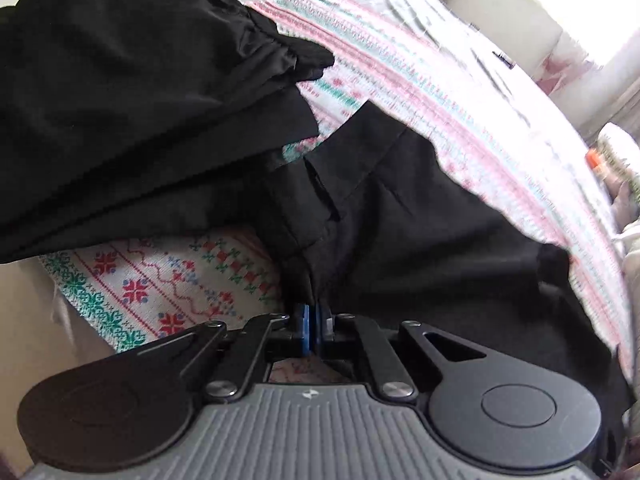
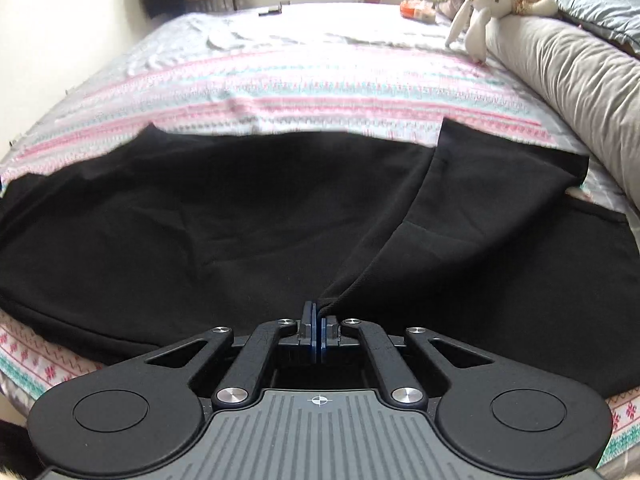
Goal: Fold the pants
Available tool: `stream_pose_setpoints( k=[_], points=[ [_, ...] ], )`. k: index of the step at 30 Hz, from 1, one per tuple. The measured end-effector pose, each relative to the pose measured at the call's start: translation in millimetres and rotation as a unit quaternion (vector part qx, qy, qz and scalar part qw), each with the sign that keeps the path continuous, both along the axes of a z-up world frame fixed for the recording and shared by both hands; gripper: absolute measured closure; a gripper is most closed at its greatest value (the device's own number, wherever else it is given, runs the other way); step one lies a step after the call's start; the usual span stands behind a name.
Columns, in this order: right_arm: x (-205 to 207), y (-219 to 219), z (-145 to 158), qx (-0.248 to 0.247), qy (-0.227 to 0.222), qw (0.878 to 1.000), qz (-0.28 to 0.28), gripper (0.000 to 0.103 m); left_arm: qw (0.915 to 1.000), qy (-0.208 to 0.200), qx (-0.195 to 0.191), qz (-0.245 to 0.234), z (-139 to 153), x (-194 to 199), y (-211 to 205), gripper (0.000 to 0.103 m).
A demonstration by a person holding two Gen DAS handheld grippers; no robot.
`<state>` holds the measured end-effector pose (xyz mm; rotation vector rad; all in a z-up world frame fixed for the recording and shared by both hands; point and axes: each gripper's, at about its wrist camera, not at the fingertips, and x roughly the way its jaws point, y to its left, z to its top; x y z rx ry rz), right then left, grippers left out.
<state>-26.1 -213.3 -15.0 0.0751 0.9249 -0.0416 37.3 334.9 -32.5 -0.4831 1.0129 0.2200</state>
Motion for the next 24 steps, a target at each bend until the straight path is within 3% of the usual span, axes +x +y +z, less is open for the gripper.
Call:
stream_pose_setpoints(
  k=[3,4,7,9,10,11,18,24],
  points=[
    [6.0,-0.6,-19.6,-0.008,0.039,0.999,0.000,0.101,0.9992,0.018,0.029,-0.019,-3.6,4.2,-8.3,0.074],
    [6.4,0.3,-19.5,-0.014,0.032,0.999,0.004,0.099,0.9990,0.019,0.036,-0.019,-2.9,4.6,-10.7,0.070],
    [8.7,-0.9,-15.3,-0.012,0.044,0.999,0.004,0.089,0.9986,0.010,0.049,-0.018,4.4,3.2,-14.9,0.049],
    [9.8,-6.6,-12.6,-0.015,0.046,0.999,-0.004,0.065,0.9989,0.002,0.040,-0.023,11.8,0.4,-18.0,0.032],
    [10.5,-9.1,-10.4,-0.016,0.044,0.999,-0.009,0.057,0.9990,0.000,0.036,-0.026,15.6,-0.6,-20.6,0.024],
    [10.8,-11.9,-7.7,-0.016,0.039,0.999,-0.014,0.046,0.9990,0.000,0.036,-0.027,18.9,-2.2,-22.2,0.020],
    [15.4,-31.2,9.0,-0.042,0.014,0.998,-0.051,0.036,0.9967,-0.011,0.039,-0.071,35.2,-2.2,-54.4,0.008],
    [21.2,-54.6,18.7,-0.053,0.005,0.997,-0.055,0.031,0.9890,-0.005,0.067,-0.132,29.7,5.3,-110.7,0.000]
  ],
)
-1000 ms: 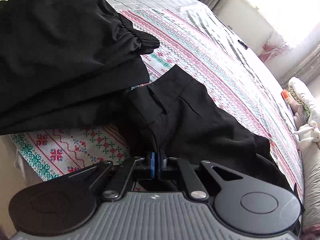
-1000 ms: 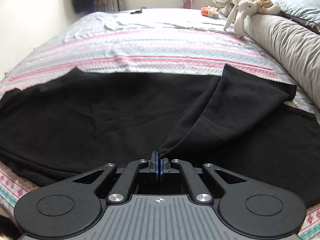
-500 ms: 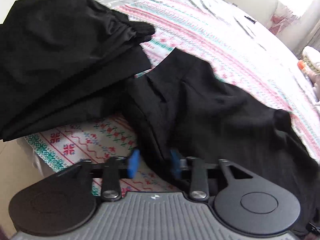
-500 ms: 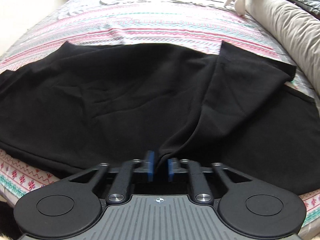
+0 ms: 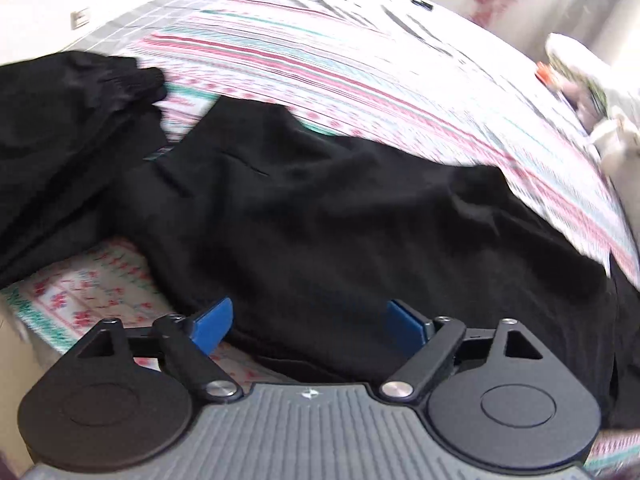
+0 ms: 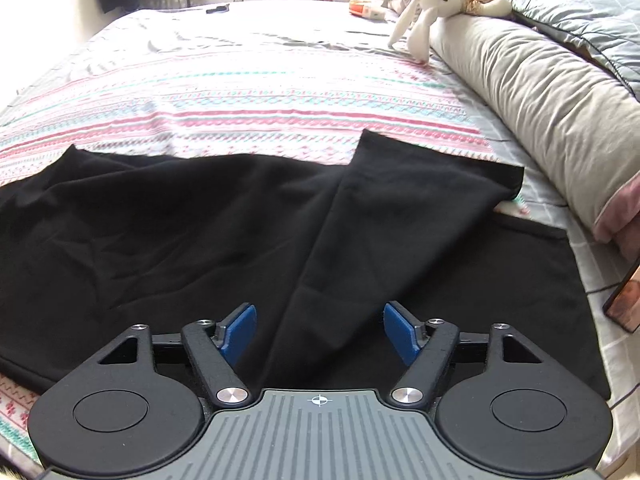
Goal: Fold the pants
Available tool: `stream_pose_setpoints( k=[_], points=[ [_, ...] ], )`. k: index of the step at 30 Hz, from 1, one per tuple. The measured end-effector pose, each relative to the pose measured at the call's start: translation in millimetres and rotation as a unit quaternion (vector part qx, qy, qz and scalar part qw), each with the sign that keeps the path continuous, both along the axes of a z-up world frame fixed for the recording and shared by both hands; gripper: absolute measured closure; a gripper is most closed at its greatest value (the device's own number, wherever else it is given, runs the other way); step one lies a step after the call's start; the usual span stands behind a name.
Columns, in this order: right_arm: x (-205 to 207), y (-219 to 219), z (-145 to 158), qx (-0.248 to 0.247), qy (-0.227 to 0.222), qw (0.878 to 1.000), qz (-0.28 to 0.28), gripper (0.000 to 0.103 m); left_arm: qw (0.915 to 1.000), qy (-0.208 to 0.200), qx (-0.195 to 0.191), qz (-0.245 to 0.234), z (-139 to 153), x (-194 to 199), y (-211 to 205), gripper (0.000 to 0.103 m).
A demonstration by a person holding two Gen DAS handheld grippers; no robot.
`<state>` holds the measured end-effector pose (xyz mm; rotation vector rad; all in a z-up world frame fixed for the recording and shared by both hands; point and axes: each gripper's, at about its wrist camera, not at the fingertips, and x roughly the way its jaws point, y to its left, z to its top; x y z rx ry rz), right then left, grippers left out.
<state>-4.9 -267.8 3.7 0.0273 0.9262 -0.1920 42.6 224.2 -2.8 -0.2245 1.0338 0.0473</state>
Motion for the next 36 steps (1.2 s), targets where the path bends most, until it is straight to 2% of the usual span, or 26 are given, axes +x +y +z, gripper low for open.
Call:
stream_pose_setpoints(
  k=[6,12,17,23,27,33,36],
  points=[
    [8.2,-37.6,4.4,0.044,0.008,0.999,-0.015,0.027,0.9968,-0.004,-0.002,-0.080,-10.2,9.9,-68.7,0.000],
    [18.3,-74.1,0.7,0.073,0.021,0.997,-0.029,0.025,0.9868,-0.009,0.001,-0.161,-19.5,20.6,-145.4,0.000],
    [19.8,-90.9,-5.5,0.064,0.029,0.997,-0.027,0.021,0.9804,-0.015,0.006,-0.197,-29.3,28.5,-198.5,0.000],
    [21.7,-111.6,-14.6,0.053,0.046,0.997,-0.027,0.019,0.9703,-0.010,-0.010,-0.242,-45.0,43.1,-260.4,0.000],
    [24.1,-130.3,-17.6,0.051,0.052,0.997,-0.033,0.019,0.9578,-0.030,-0.032,-0.284,-53.4,53.0,-303.2,0.000],
    [28.1,-159.0,-20.6,0.083,0.059,0.994,-0.043,0.019,0.9382,-0.039,-0.076,-0.335,-65.5,69.2,-365.1,0.000],
    [31.8,-166.9,-22.9,0.091,0.062,0.993,-0.041,0.019,0.9297,-0.042,-0.097,-0.353,-71.0,75.1,-385.9,0.006]
  ],
)
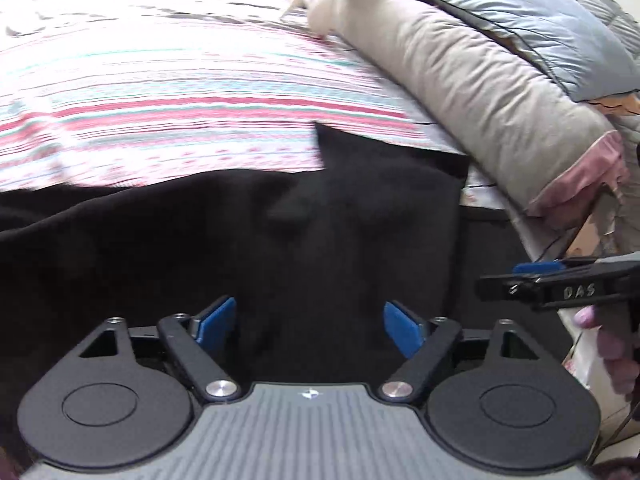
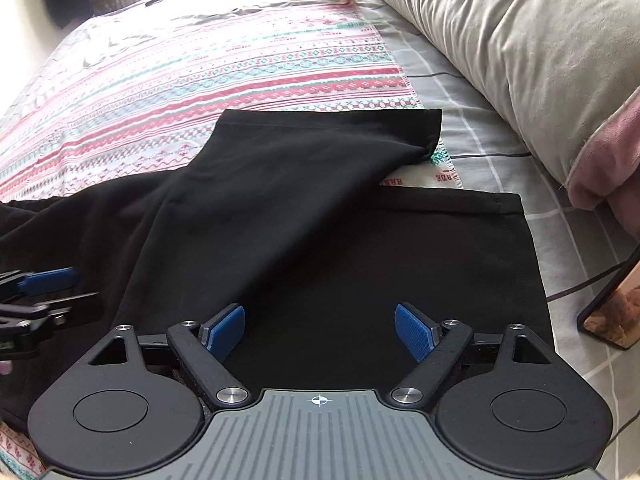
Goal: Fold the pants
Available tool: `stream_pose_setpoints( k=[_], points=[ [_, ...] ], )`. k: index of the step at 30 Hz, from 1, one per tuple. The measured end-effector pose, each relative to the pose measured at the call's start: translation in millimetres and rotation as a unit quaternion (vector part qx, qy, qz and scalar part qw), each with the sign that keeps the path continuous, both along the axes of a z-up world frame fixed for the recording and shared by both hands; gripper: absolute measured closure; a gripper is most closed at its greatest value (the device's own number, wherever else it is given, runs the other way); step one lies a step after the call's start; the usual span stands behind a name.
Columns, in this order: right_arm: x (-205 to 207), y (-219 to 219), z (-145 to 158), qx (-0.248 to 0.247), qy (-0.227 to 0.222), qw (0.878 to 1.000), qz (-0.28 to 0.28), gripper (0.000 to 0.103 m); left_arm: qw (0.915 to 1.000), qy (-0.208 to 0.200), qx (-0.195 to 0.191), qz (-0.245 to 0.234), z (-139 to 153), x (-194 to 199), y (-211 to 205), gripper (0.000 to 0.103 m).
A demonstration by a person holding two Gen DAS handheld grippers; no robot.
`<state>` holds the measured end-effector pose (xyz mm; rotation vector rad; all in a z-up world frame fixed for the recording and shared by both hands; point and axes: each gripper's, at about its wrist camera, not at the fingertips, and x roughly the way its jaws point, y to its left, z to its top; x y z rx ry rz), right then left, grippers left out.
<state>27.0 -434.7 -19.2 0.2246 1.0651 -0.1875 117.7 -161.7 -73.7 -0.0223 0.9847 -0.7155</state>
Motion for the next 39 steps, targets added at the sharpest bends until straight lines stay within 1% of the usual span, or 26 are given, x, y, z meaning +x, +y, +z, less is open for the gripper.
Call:
stream_pose_setpoints(
  k=[1,3,5,6,7,8,9,10,11,12,15,19,22,26,27,28,29,30,31,32,34,36,39],
  points=[
    [1.3,-2.1,-0.7,0.002,0.001,1.000,0.000,0.019,1.0000,0.001,-0.005,-0.006,-2.0,1.8,-6.3,0.009],
    [3.8,-6.7,-1.8,0.005,0.003,1.000,-0.004,0.019,0.9997,-0.013,-0.013,-0.016,-2.0,2.4,-17.2,0.011],
    [5.8,-11.7,-1.7,0.011,0.003,1.000,-0.010,0.019,0.9992,-0.018,-0.023,-0.026,-3.0,6.1,-25.7,0.019],
    [6.5,-14.1,-0.9,0.016,0.001,1.000,-0.015,0.019,0.9990,-0.018,-0.031,-0.026,-3.7,8.3,-29.7,0.021],
    [6.8,-16.8,0.7,0.022,-0.002,1.000,-0.018,0.019,0.9987,-0.017,-0.041,-0.026,-4.3,10.2,-33.3,0.027],
    [6.8,-19.4,2.7,0.028,-0.005,0.999,-0.020,0.019,0.9983,-0.015,-0.050,-0.027,-4.8,11.7,-37.2,0.035],
    [6.4,-21.7,4.9,0.032,-0.009,0.999,-0.022,0.019,0.9979,-0.012,-0.056,-0.029,-4.9,12.4,-41.6,0.042],
    [5.9,-24.3,7.7,0.036,-0.014,0.999,-0.025,0.019,0.9975,-0.007,-0.062,-0.033,-4.6,12.9,-47.4,0.059],
    [4.5,-27.1,10.4,0.040,-0.019,0.999,-0.027,0.019,0.9970,-0.005,-0.068,-0.037,-3.6,11.1,-51.4,0.073],
    [3.1,-30.3,12.8,0.042,-0.024,0.998,-0.031,0.019,0.9960,-0.004,-0.076,-0.046,-2.2,8.2,-60.1,0.077],
    [-3.6,-43.8,19.8,0.049,-0.036,0.997,-0.052,0.019,0.9909,-0.009,-0.103,-0.086,6.6,-10.5,-70.8,0.078],
    [-14.9,-65.5,27.5,0.055,-0.050,0.993,-0.087,0.019,0.9809,-0.004,-0.120,-0.153,11.8,-44.5,-89.3,0.078],
    [-22.9,-80.8,30.0,0.067,-0.060,0.990,-0.112,0.019,0.9730,0.000,-0.112,-0.202,7.2,-71.4,-103.5,0.078],
    [-29.3,-94.2,27.2,0.081,-0.065,0.986,-0.134,0.019,0.9647,-0.012,-0.073,-0.253,-8.5,-102.4,-115.6,0.078],
    [-29.9,-95.5,25.8,0.082,-0.064,0.985,-0.136,0.019,0.9622,-0.009,-0.067,-0.264,-13.0,-108.2,-116.0,0.078],
    [-29.5,-95.0,24.2,0.082,-0.062,0.985,-0.137,0.019,0.9586,-0.002,-0.063,-0.278,-17.1,-113.0,-115.9,0.078],
    [-28.5,-93.9,22.3,0.081,-0.058,0.986,-0.134,0.019,0.9564,-0.008,-0.071,-0.283,-17.8,-117.5,-112.8,0.074],
    [-27.1,-92.0,20.3,0.078,-0.054,0.987,-0.130,0.019,0.9556,-0.008,-0.076,-0.285,-16.8,-120.1,-110.0,0.071],
    [-25.5,-89.8,18.3,0.074,-0.050,0.988,-0.125,0.019,0.9567,-0.002,-0.081,-0.280,-15.9,-120.4,-105.8,0.065],
    [-23.9,-87.0,16.7,0.071,-0.046,0.989,-0.120,0.019,0.9590,0.006,-0.088,-0.269,-14.8,-119.0,-102.2,0.057],
    [-21.6,-81.9,14.7,0.066,-0.042,0.991,-0.113,0.019,0.9630,0.010,-0.101,-0.249,-11.7,-113.9,-92.0,0.049],
    [-19.8,-75.5,14.4,0.063,-0.041,0.992,-0.103,0.019,0.9660,0.006,-0.107,-0.235,-7.3,-110.0,-79.2,0.047],
    [-15.4,-59.8,12.6,0.060,-0.036,0.995,-0.068,0.019,0.9705,-0.003,-0.104,-0.217,-1.8,-104.5,-56.9,0.045]
  ],
)
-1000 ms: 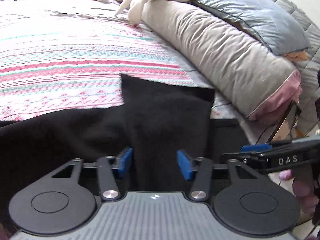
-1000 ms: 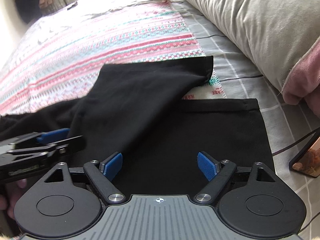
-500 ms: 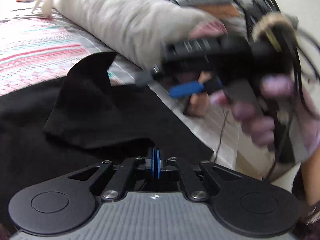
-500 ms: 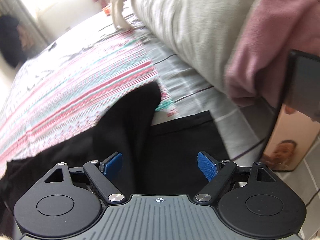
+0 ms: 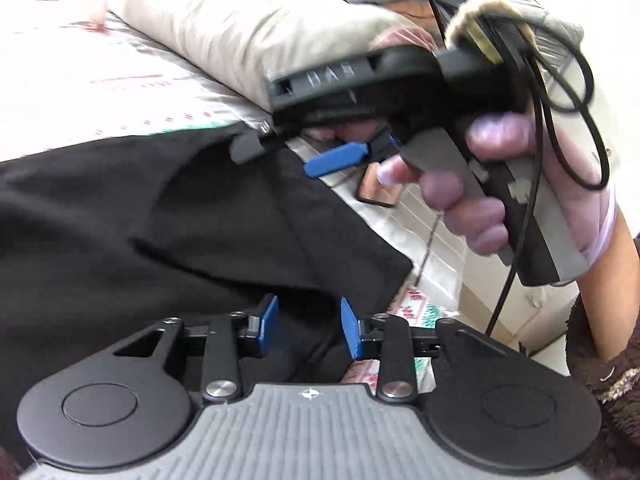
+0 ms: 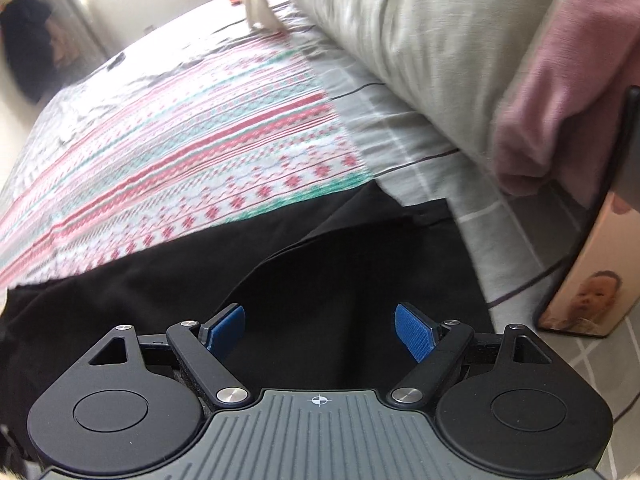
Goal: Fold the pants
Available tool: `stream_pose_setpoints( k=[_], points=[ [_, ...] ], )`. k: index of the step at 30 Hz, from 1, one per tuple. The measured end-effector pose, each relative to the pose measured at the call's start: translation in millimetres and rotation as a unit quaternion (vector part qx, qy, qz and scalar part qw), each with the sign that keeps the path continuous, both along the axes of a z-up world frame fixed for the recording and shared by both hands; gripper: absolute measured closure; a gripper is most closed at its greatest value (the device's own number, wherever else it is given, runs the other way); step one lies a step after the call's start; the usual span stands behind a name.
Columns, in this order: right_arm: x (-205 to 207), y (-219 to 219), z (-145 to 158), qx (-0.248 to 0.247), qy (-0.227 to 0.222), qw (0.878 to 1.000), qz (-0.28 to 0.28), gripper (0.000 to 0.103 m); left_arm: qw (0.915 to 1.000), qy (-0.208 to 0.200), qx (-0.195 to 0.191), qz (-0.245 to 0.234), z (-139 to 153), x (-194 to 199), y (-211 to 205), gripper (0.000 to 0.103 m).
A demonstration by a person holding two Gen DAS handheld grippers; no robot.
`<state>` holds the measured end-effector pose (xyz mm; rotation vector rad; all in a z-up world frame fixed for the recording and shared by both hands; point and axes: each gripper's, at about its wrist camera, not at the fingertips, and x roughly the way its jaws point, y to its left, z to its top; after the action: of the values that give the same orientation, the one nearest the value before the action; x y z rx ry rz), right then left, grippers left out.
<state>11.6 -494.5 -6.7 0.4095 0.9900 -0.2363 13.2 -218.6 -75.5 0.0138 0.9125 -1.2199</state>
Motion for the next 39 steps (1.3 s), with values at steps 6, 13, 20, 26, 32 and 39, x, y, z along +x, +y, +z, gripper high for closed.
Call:
stream_pose_setpoints(
  k=[6,13,20,26,32,39],
  points=[
    [14.3,48.8,-10.5,0.009,0.014,0.996,0.090,0.021,0.9974,-0.055,0.046,0.009,5.0,-2.8,37.2,0.041],
    [24.1,82.9,-26.7,-0.047,0.030,0.990,0.129,0.045,0.9941,-0.079,0.072,0.013,0.9,-11.6,54.3,0.039],
    [9.7,61.7,-12.8,-0.039,0.020,0.995,0.091,0.098,0.9907,-0.099,0.090,0.025,3.7,-16.3,75.5,0.038],
    [-21.8,37.0,8.4,-0.124,0.038,0.991,0.030,0.099,0.9866,-0.119,0.110,0.020,3.1,-20.9,86.3,0.038],
    [-52.4,15.2,21.1,-0.155,0.041,0.987,-0.014,0.084,0.9844,-0.132,0.115,0.013,2.9,-27.8,86.2,0.036],
    [-60.8,4.0,40.3,-0.147,-0.014,0.988,-0.038,0.036,0.9838,-0.140,0.111,0.015,0.6,-30.5,85.3,0.033]
  ],
)
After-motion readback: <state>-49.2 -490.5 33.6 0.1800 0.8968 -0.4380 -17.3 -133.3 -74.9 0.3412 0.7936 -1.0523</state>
